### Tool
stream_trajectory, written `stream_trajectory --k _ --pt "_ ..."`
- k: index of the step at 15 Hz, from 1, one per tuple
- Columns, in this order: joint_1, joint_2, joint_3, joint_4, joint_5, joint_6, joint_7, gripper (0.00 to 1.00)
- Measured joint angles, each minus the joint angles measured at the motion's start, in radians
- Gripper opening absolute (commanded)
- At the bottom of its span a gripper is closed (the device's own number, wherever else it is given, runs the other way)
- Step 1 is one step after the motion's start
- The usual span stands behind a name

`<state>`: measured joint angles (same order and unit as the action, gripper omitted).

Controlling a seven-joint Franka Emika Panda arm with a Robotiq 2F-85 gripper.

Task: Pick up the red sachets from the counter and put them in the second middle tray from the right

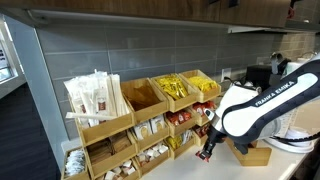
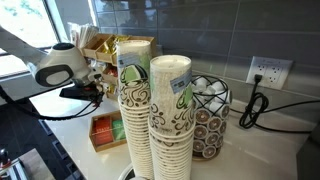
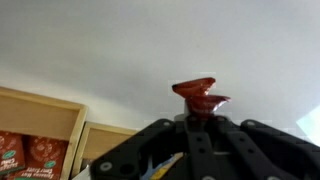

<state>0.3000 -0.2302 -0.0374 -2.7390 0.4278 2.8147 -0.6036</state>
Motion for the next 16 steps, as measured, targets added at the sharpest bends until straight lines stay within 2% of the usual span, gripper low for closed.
stream_trajectory --k 3,8,14,16 --pt "0.023 -0.043 -0.019 -0.005 0.072 0.052 -0.03 0.04" --pt "0.08 -0.124 -0.023 -0.006 0.269 0.184 -0.154 0.05" --pt "0.227 -0.163 -0.042 -0.001 0.528 0.411 -0.294 0.03" --pt "0.289 -0.169 -0.066 -0.004 0.568 0.497 -0.308 0.03"
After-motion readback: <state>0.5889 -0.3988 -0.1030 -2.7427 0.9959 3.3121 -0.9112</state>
